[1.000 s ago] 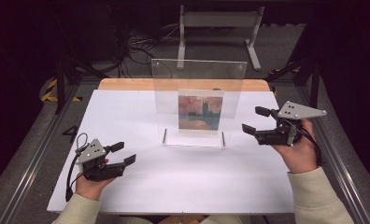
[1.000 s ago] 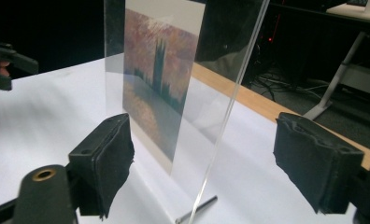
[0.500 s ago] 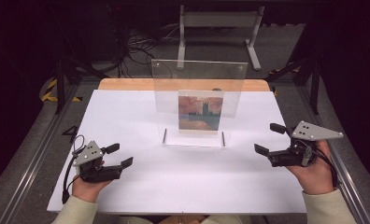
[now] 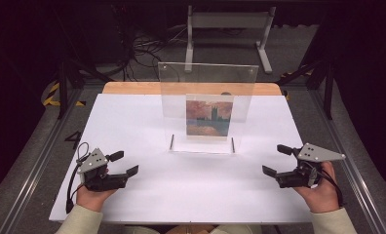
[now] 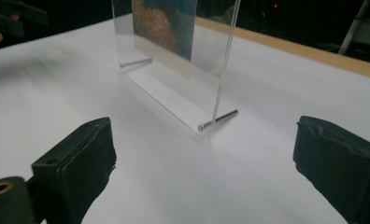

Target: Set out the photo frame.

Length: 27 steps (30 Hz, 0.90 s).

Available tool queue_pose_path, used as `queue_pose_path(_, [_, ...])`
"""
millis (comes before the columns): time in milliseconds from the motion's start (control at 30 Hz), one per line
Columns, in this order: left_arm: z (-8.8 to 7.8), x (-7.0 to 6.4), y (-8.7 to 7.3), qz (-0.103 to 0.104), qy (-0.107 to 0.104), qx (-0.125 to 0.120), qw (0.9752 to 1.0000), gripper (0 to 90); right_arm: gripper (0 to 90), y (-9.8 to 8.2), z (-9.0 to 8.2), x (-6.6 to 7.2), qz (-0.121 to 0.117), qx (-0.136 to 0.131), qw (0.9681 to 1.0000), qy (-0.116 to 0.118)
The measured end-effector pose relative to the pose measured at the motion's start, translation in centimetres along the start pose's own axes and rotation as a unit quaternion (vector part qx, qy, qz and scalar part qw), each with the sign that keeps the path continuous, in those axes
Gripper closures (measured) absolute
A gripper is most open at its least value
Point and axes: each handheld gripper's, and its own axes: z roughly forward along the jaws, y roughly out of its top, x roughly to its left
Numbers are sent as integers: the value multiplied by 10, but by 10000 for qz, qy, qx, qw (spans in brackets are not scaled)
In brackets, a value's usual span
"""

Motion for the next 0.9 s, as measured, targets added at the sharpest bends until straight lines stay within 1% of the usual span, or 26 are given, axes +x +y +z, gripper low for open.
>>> queue_pose_path(33, [0, 0, -1, -24, 5, 6, 10000, 217, 56, -4, 2, 0, 2, 53, 10000, 5])
queue_pose_path(100, [1, 0, -1, 15, 13, 0, 10000, 217, 53, -10, 5, -1, 48, 93, 9999, 42])
queue_pose_path(200, [2, 1, -4, -15, 59, -24, 10000, 214, 45, -19, 11, -3, 95, 102, 9998, 131])
queue_pose_path(300, [3, 2, -6, 15, 86, -17, 10000, 212, 36, -26, 18, -5, 98, 183, 9997, 143])
queue_pose_path(400, [6, 2, -9, -10, 79, -25, 10000, 209, 36, -34, 24, -3, 94, 279, 9995, 128])
queue_pose_path(433, [6, 2, -9, 5, 94, 2, 10000, 208, 36, -36, 26, -3, 87, 329, 9993, 127])
queue_pose_path(500, [7, 2, -10, -1, 82, -1, 10000, 205, 35, -41, 30, -1, 92, 517, 9985, 129])
queue_pose_path(567, [8, 2, -10, 40, 74, 40, 10000, 202, 36, -45, 33, 2, 64, 644, 9978, 143])
queue_pose_path(733, [9, 1, -11, 36, 118, 15, 9999, 200, 36, -48, 39, 7, 67, 765, 9970, 140])
queue_pose_path(800, [10, 1, -12, 8, 112, 49, 9999, 199, 36, -48, 41, 7, 88, 822, 9966, 63])
queue_pose_path(833, [10, 2, -12, 51, 120, 62, 9999, 199, 36, -48, 41, 7, 100, 827, 9965, 30])
queue_pose_path(900, [11, 2, -12, 42, 101, 62, 9999, 199, 36, -48, 41, 6, 137, 817, 9966, 4])
